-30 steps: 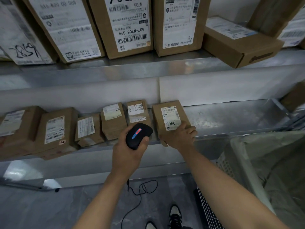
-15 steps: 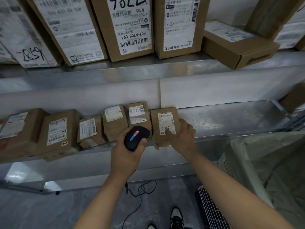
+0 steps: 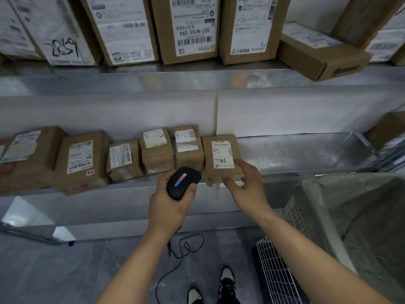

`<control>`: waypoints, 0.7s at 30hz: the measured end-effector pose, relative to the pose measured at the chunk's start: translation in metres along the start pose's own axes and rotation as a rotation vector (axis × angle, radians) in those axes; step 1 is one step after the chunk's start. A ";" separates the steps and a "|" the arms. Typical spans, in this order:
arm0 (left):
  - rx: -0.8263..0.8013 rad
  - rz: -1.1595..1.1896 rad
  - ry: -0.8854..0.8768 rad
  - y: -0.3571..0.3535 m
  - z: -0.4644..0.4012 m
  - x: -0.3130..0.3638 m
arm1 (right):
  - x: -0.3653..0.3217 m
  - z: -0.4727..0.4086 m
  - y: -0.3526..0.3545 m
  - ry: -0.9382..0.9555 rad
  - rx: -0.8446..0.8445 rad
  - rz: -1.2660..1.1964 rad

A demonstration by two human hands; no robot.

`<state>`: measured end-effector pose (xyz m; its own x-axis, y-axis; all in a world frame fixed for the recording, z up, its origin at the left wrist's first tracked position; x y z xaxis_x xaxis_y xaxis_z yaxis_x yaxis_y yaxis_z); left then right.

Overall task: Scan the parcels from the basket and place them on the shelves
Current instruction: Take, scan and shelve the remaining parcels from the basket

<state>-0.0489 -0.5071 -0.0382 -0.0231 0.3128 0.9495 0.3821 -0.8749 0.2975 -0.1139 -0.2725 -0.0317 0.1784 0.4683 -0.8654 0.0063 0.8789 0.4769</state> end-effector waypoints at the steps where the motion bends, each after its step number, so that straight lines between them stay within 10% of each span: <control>1: 0.000 0.005 0.005 0.001 0.003 -0.003 | 0.000 0.004 -0.002 0.005 -0.006 0.002; 21: 0.118 -0.073 0.115 0.022 0.065 -0.034 | 0.007 0.060 -0.034 0.123 -0.203 0.044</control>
<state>0.0204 -0.5125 -0.0707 -0.1574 0.3236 0.9330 0.4814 -0.7998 0.3586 -0.0535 -0.3039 -0.0448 0.0526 0.5029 -0.8628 -0.1994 0.8519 0.4843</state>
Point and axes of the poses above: each hand's wrist, its own z-axis away from the middle knuckle, its own y-axis out of the back of the hand, x = y × z, the point moved 7 cm from there along -z, towards the middle knuckle, and after that the axes turned 8 degrees about -y, right-handed, at the moved point
